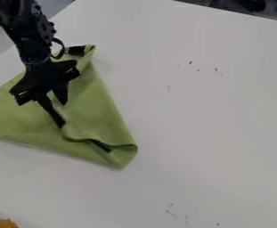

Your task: It is a cloth for the table

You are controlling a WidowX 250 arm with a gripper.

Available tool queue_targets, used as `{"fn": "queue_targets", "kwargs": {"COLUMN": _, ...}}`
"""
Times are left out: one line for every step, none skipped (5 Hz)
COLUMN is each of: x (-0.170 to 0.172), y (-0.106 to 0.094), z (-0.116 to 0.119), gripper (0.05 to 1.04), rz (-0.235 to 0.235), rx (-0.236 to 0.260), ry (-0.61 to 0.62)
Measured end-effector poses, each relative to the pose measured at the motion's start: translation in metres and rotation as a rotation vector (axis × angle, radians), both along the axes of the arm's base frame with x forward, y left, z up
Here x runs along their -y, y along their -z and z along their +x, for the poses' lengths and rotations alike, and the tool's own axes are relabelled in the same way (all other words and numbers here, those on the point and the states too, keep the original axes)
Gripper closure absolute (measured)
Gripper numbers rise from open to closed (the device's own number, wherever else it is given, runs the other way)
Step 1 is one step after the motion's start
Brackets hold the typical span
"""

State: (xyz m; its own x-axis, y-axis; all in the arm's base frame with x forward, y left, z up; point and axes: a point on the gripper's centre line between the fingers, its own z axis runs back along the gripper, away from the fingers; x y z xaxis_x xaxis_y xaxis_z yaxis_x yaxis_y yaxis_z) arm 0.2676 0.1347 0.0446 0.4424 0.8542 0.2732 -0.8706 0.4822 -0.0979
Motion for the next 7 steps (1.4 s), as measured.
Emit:
{"fn": "queue_targets", "kwargs": {"x": -0.005, "y": -0.017, "z": -0.008, "gripper": 0.271, "rz": 0.093, "rx": -0.058, "ry": 0.007}}
{"fn": "queue_targets", "kwargs": {"x": -0.006, "y": -0.027, "z": -0.006, "gripper": 0.083, "rz": 0.112, "rx": -0.083, "ry": 0.057}}
{"fn": "queue_targets", "kwargs": {"x": -0.002, "y": -0.027, "z": -0.004, "gripper": 0.081, "rz": 0.098, "rx": -0.089, "ry": 0.118}}
{"fn": "queue_targets", "kwargs": {"x": 0.005, "y": -0.027, "z": -0.002, "gripper": 0.084, "rz": 0.031, "rx": -0.081, "ry": 0.251}}
{"fn": "queue_targets", "kwargs": {"x": 0.01, "y": -0.032, "z": 0.001, "gripper": 0.084, "rz": 0.024, "rx": -0.047, "ry": 0.362}}
{"fn": "queue_targets", "kwargs": {"x": 0.016, "y": -0.038, "z": -0.001, "gripper": 0.084, "rz": 0.096, "rx": -0.097, "ry": 0.478}}
{"fn": "queue_targets", "kwargs": {"x": 0.024, "y": -0.039, "z": -0.011, "gripper": 0.084, "rz": 0.155, "rx": -0.162, "ry": 0.532}}
